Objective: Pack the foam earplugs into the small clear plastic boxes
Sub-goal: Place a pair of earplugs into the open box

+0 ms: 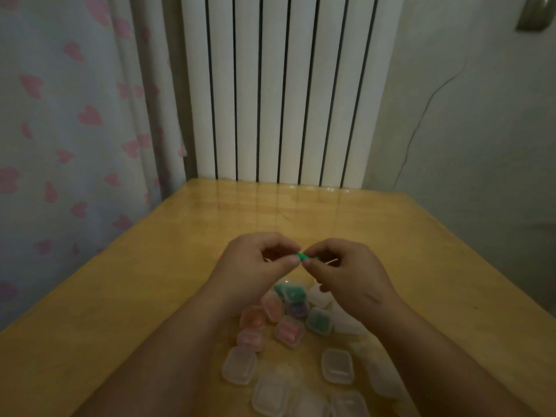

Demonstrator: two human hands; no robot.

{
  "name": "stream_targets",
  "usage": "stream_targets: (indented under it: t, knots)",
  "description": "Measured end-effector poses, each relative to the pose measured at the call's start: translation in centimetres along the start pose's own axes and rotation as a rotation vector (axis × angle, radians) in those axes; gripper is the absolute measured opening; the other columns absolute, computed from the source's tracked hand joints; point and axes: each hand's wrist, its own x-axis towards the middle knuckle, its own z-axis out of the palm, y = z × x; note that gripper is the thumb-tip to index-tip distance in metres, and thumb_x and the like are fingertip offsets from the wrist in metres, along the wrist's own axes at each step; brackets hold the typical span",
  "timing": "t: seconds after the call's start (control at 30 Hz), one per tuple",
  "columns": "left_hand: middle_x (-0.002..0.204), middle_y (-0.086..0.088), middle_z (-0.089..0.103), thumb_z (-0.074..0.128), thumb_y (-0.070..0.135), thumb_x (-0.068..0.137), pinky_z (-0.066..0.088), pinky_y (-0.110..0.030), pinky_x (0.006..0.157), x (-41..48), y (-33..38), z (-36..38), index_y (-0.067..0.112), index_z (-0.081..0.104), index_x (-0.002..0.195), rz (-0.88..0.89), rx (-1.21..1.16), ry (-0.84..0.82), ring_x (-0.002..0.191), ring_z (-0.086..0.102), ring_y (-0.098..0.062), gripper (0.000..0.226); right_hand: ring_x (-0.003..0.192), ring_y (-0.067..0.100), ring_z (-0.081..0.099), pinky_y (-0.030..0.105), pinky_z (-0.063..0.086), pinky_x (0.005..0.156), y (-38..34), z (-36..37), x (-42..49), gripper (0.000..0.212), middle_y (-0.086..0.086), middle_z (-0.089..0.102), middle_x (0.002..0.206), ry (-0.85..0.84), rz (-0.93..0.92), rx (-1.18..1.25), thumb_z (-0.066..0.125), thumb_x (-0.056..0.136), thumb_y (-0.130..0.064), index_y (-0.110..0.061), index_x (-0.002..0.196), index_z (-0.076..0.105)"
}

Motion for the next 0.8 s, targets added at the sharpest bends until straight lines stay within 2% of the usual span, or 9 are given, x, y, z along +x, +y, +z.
stream_targets:
  t: [0.03, 0.1, 0.23, 0.33, 0.47, 0.63, 0.8]
  knots:
    - [0.08, 0.012, 0.072, 0.077, 0.019, 0.081, 0.055, -0.027, 0.075, -0.09, -0.02, 0.36, 0.034, 0.075, 0.085, -0.002, 0.006, 0.003, 0.081, 0.067, -0.005, 0.016, 0.063, 0.009, 0.065, 0.026, 0.056, 0.058, 0.1, -0.07, -0.19, 0.002, -0.006, 0.068, 0.078, 0.002, 0.005, 0.042, 0.072, 0.085, -0.024, -0.026, 0.086, 0.073]
    - [0.077, 0.011, 0.071, 0.078, 0.016, 0.081, 0.055, -0.026, 0.074, -0.1, -0.14, 0.85, 0.031, 0.074, 0.082, -0.021, 0.016, 0.062, 0.079, 0.067, -0.005, 0.015, 0.061, 0.009, 0.066, 0.021, 0.055, 0.058, 0.33, 0.01, -0.52, 0.005, -0.002, 0.069, 0.075, 0.002, 0.042, 0.173, 0.072, 0.085, -0.017, -0.02, 0.089, 0.073]
    - [0.075, 0.007, 0.07, 0.077, 0.011, 0.081, 0.053, -0.026, 0.07, 0.19, -0.1, 1.0, 0.025, 0.072, 0.081, -0.093, -0.096, 0.156, 0.071, 0.065, -0.007, 0.014, 0.071, 0.019, 0.072, 0.03, 0.061, 0.07, 0.68, 0.12, -0.65, 0.01, 0.007, 0.073, 0.074, -0.002, 0.101, 0.361, 0.071, 0.082, 0.0, -0.009, 0.086, 0.071]
    - [0.071, 0.001, 0.068, 0.075, 0.003, 0.081, 0.053, -0.032, 0.067, 0.18, 0.0, 1.12, 0.019, 0.069, 0.082, -0.147, -0.212, 0.117, 0.067, 0.063, -0.012, 0.017, 0.071, 0.019, 0.073, 0.036, 0.061, 0.073, 0.9, -0.05, -0.79, 0.012, 0.006, 0.073, 0.075, -0.022, 0.122, 0.389, 0.073, 0.08, 0.0, -0.01, 0.086, 0.069]
    - [0.072, -0.003, 0.072, 0.076, 0.008, 0.081, 0.056, -0.042, 0.073, -0.05, -0.02, 1.24, 0.021, 0.071, 0.077, -0.157, -0.229, 0.072, 0.072, 0.067, -0.022, 0.015, 0.07, 0.017, 0.07, 0.029, 0.058, 0.064, 0.67, -0.05, -1.05, 0.023, 0.002, 0.074, 0.074, -0.04, 0.099, 0.362, 0.077, 0.078, -0.006, -0.015, 0.093, 0.064]
    - [0.074, -0.006, 0.073, 0.075, 0.009, 0.083, 0.057, -0.04, 0.074, -0.34, 0.11, 1.2, 0.019, 0.072, 0.079, -0.172, -0.232, 0.028, 0.071, 0.067, -0.02, 0.011, 0.068, 0.012, 0.069, 0.026, 0.058, 0.063, 0.76, 0.3, -1.04, 0.029, 0.006, 0.073, 0.08, -0.039, 0.106, 0.382, 0.076, 0.078, -0.005, -0.02, 0.099, 0.063]
    - [0.073, -0.005, 0.072, 0.075, 0.01, 0.083, 0.058, -0.041, 0.075, -0.59, 0.33, 1.27, 0.015, 0.072, 0.082, -0.17, -0.206, 0.016, 0.07, 0.066, -0.018, 0.006, 0.066, 0.01, 0.066, 0.021, 0.056, 0.061, 0.74, 0.31, -1.13, 0.025, 0.015, 0.07, 0.086, -0.067, 0.079, 0.421, 0.072, 0.082, -0.002, -0.017, 0.101, 0.065]
